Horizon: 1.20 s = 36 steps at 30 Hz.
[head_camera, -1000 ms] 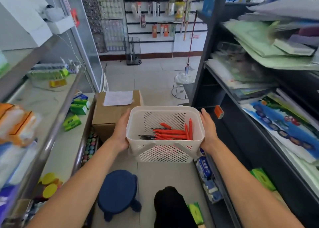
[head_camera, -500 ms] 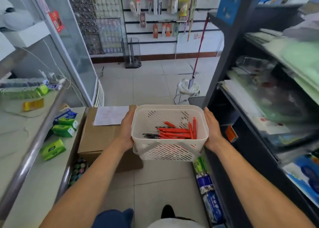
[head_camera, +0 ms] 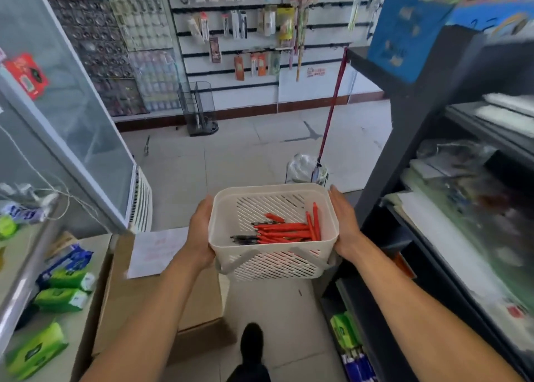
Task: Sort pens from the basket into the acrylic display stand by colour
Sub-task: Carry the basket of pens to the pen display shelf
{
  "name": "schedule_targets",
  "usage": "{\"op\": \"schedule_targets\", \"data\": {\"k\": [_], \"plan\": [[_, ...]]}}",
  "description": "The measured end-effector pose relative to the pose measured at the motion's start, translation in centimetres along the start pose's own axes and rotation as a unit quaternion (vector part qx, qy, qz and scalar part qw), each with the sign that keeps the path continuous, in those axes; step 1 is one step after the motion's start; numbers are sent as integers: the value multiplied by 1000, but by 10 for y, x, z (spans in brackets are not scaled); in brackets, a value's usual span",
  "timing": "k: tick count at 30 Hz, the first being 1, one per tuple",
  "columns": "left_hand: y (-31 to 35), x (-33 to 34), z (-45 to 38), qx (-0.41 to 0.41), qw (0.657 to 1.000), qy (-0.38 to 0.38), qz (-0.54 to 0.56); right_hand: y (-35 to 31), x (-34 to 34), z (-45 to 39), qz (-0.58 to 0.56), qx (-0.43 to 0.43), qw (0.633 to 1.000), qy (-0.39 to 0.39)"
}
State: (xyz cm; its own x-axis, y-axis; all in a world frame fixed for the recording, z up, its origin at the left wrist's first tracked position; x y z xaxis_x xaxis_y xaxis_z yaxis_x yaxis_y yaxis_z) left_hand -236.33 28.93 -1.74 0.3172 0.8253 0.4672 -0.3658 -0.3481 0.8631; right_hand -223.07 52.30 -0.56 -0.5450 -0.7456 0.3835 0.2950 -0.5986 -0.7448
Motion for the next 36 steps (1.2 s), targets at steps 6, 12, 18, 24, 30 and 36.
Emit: {"op": "schedule_targets", "data": {"k": [6, 12, 18, 24, 30, 36], "plan": [[32, 2, -100, 20, 998, -17, -49, -47, 23, -88, 18, -30, 999, 23], [61, 3, -198, 61, 992, -40, -107, -100, 53, -163, 43, -70, 997, -1], [75, 12, -277, 36, 997, -51, -45, -145, 63, -214, -16, -50, 998, -41], [76, 29, -348, 17, 998, -55, -32, -184, 56, -284, -24, -67, 997, -42], [76, 61, -449, 13, 999, -35, -25, -242, 36, -381, 7, -56, 998, 4], [86, 101, -539, 25, 998, -44, -41, -314, 37, -433, -12, -20, 999, -42]]}}
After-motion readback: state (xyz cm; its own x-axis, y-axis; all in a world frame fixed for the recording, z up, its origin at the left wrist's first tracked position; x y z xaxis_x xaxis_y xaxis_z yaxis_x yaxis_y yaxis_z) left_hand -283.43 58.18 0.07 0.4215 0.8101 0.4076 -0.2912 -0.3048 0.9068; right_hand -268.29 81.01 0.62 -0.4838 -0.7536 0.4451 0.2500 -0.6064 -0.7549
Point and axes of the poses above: each hand's wrist, its own z-axis away from the middle knuckle, its own x-axis out of the palm, y = z × x, the point moved 1 cm from there along -z, towards the middle knuckle, and after that the axes turned 14 degrees about x, right-handed, at the moved point
